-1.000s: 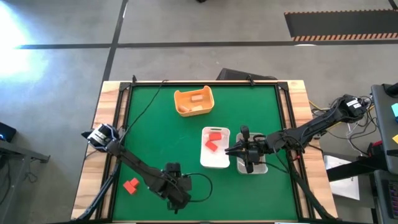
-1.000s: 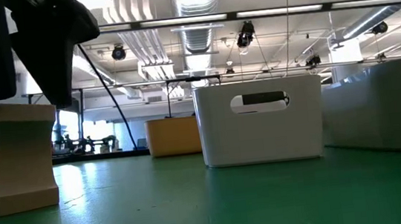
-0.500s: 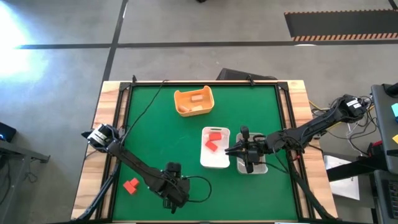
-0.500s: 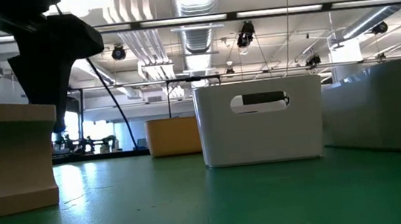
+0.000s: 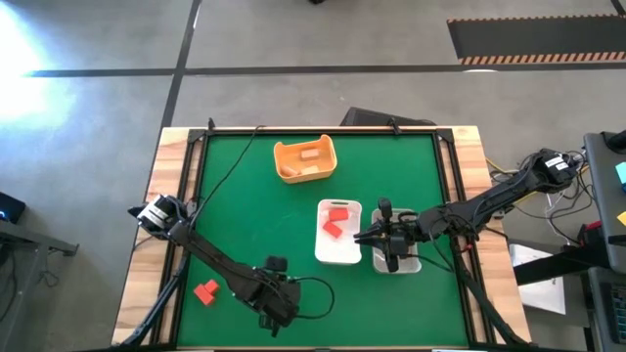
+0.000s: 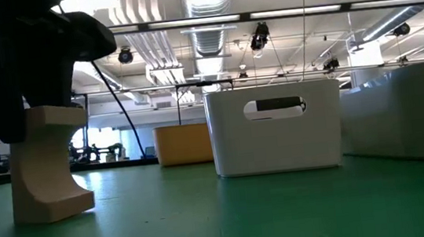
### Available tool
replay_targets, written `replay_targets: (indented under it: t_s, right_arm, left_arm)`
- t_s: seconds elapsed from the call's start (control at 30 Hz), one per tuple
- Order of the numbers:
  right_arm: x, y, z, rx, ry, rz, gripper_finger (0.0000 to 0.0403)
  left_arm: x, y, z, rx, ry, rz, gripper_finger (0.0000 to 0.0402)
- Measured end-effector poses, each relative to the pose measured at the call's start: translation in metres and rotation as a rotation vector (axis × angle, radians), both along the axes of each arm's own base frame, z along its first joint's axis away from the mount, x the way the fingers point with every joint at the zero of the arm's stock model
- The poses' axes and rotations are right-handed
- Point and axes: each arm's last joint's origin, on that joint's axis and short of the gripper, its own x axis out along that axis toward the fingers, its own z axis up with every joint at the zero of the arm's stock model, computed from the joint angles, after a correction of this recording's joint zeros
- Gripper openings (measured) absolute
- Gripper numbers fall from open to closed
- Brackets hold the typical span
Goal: Sort & place blocks by color
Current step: Put the brown block into the yellow bin
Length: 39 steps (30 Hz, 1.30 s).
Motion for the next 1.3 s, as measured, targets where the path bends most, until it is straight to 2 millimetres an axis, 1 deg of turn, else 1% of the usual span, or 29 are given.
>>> replay_targets:
  t_s: [0.2, 0.3, 0.43, 0.5, 0.57, 0.63, 0.73, 0.87, 0.93, 1.03, 1.1, 1.2, 1.3]
  right_arm:
    - [0.000, 0.000, 0.000, 0.011, 0.002, -0.001, 0.0043]
    - [0.000, 0.000, 0.000, 0.011, 0.002, -0.001, 0.0043]
    - [0.000, 0.000, 0.000, 0.010, 0.000, -0.001, 0.0043]
    - [-0.002, -0.001, 0.003, 0.013, -0.009, -0.002, 0.0043]
    - [-0.004, -0.002, 0.007, 0.019, -0.023, -0.004, 0.0043]
    - [-0.009, -0.003, 0.010, 0.025, -0.022, -0.006, 0.0043]
    - [-0.016, -0.007, 0.016, 0.051, -0.015, -0.014, 0.0043]
    - [-0.024, -0.010, 0.022, 0.084, -0.013, -0.018, 0.0043]
    - [-0.027, -0.011, 0.023, 0.096, -0.010, -0.020, 0.0043]
    - [-0.030, -0.012, 0.024, 0.115, 0.003, -0.023, 0.0043]
    - [-0.030, -0.012, 0.025, 0.139, 0.001, -0.025, 0.0043]
    - [-0.030, -0.012, 0.025, 0.163, 0.005, -0.029, 0.0043]
    - [-0.029, -0.012, 0.023, 0.183, 0.013, -0.039, 0.0043]
  left_arm:
    - [0.001, 0.000, 0.000, 0.011, -0.019, 0.006, 0.0123]
    - [0.002, 0.001, 0.005, 0.028, -0.048, 0.013, 0.0125]
    - [0.003, 0.009, 0.027, 0.041, -0.122, 0.020, 0.0126]
    - [0.006, 0.020, 0.040, 0.055, -0.160, 0.025, 0.0126]
    - [0.008, 0.036, 0.054, 0.067, -0.197, 0.028, 0.0126]
    - [0.011, 0.056, 0.071, 0.066, -0.240, 0.052, 0.0126]
    - [0.012, 0.093, 0.093, 0.085, -0.294, 0.112, 0.0127]
    - [0.015, 0.153, 0.116, 0.207, -0.373, 0.208, 0.0127]
    - [0.014, 0.184, 0.123, 0.252, -0.382, 0.251, 0.0127]
    - [0.016, 0.231, 0.124, 0.301, -0.378, 0.316, 0.0127]
    - [0.014, 0.262, 0.120, 0.329, -0.344, 0.367, 0.0127]
    - [0.015, 0.307, 0.109, 0.313, -0.329, 0.452, 0.0127]
    - [0.015, 0.341, 0.093, 0.292, -0.292, 0.527, 0.0127]
